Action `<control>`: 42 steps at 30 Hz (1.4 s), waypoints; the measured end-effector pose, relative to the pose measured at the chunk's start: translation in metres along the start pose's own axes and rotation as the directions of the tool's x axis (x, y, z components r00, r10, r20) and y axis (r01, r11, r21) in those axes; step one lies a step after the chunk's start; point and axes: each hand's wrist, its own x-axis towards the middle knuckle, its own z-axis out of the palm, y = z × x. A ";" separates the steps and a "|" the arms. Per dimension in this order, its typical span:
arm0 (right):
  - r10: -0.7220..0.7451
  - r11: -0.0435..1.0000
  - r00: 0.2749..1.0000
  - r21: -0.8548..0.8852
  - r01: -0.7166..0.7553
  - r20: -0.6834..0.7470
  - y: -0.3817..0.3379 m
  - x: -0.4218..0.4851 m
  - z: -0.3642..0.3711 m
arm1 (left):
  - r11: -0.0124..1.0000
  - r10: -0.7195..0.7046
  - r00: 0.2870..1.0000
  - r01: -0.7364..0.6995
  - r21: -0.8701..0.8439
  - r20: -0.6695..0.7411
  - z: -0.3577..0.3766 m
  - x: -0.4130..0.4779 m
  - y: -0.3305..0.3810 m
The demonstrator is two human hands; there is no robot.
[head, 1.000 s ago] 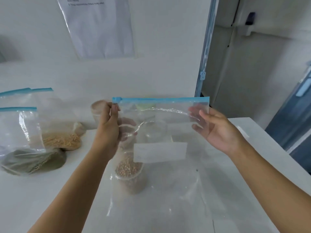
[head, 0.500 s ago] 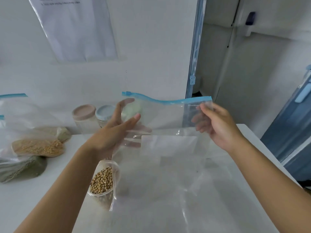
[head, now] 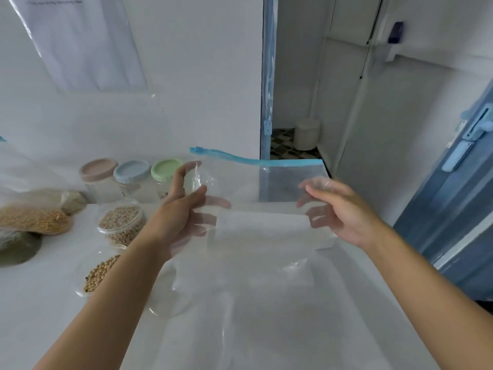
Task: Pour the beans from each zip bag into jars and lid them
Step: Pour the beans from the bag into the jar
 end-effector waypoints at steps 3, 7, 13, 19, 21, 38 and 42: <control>0.148 0.989 0.989 0.006 -0.148 -0.018 0.002 -0.002 -0.018 | 0.991 -0.131 0.991 0.131 -0.015 -0.003 0.009 -0.007 -0.008; 0.371 0.928 0.929 0.010 -0.371 0.005 0.011 -0.003 -0.033 | 0.950 -0.311 0.950 0.311 -0.001 -0.019 0.014 -0.009 -0.027; 0.362 0.927 0.932 0.116 -0.358 -0.014 0.033 0.001 -0.047 | 0.960 -0.269 0.963 0.269 0.075 -0.005 0.003 0.000 -0.057; 0.351 0.922 0.936 0.184 -0.342 -0.020 0.064 0.009 -0.053 | 0.923 -0.194 0.977 0.213 0.322 -0.090 -0.026 0.036 -0.090; 0.362 0.889 0.932 0.301 -0.345 0.002 0.071 0.012 -0.059 | 0.860 -0.184 0.978 0.207 0.467 -0.094 -0.028 0.046 -0.093; 0.483 0.866 0.875 0.135 -0.482 0.032 0.090 0.004 -0.070 | 0.087 0.098 0.950 -0.304 0.949 0.295 -0.044 0.063 -0.109; 0.348 0.928 0.933 0.108 -0.357 0.087 0.093 -0.008 -0.072 | 0.004 0.307 0.883 -0.375 0.927 0.356 -0.035 0.063 -0.085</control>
